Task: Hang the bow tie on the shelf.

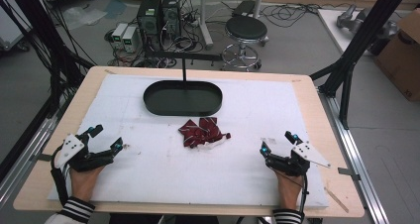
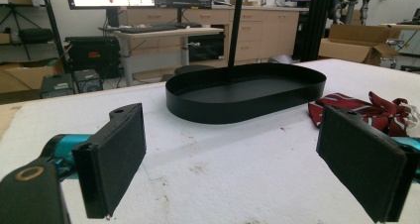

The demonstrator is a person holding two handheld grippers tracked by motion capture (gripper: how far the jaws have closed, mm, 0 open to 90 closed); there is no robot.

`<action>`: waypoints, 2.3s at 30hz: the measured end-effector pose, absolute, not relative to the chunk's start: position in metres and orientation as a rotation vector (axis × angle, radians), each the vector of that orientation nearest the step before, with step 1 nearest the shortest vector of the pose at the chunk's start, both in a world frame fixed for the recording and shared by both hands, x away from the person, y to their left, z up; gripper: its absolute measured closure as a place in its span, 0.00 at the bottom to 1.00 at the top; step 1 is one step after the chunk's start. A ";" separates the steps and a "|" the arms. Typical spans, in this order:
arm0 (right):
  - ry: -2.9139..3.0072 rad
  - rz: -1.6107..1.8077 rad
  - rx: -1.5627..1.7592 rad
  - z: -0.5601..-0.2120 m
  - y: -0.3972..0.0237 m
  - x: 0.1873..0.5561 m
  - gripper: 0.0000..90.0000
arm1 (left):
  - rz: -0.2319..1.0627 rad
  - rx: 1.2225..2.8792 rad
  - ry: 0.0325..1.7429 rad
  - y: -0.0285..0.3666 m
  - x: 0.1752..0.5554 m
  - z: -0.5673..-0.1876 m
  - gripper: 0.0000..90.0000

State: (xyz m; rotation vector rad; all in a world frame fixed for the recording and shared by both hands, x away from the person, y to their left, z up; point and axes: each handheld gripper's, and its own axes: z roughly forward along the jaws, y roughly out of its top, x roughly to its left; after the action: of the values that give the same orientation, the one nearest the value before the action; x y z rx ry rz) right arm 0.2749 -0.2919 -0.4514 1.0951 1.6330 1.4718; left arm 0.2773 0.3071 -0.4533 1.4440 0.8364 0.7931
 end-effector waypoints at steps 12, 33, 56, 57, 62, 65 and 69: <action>1.635 1.467 1.096 -0.452 -0.291 0.274 0.04 | 0.794 1.443 0.839 0.307 0.278 -0.453 0.14; 1.625 1.482 1.107 -0.452 -0.292 0.274 0.04 | 0.723 1.543 0.789 0.292 0.282 -0.427 0.14; 1.608 1.499 1.104 -0.452 -0.294 0.274 0.04 | 0.481 1.874 0.508 0.164 0.323 -0.362 0.17; 1.606 1.502 1.106 -0.452 -0.294 0.274 0.04 | 0.462 1.894 0.499 0.158 0.325 -0.363 0.18; 1.604 1.511 1.112 -0.452 -0.295 0.274 0.04 | 0.398 1.969 0.470 0.129 0.333 -0.370 0.22; 1.600 1.509 1.112 -0.452 -0.296 0.274 0.04 | 0.365 2.003 0.453 0.115 0.337 -0.373 0.22; 1.600 1.515 1.120 -0.452 -0.296 0.274 0.04 | 0.328 2.047 0.421 0.099 0.340 -0.374 0.25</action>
State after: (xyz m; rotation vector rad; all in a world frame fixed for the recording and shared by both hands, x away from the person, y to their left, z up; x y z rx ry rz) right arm 0.2738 -0.2959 -0.4521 1.1198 1.5999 1.5153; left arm 0.3396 0.0992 -0.3740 2.0469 0.4213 0.3277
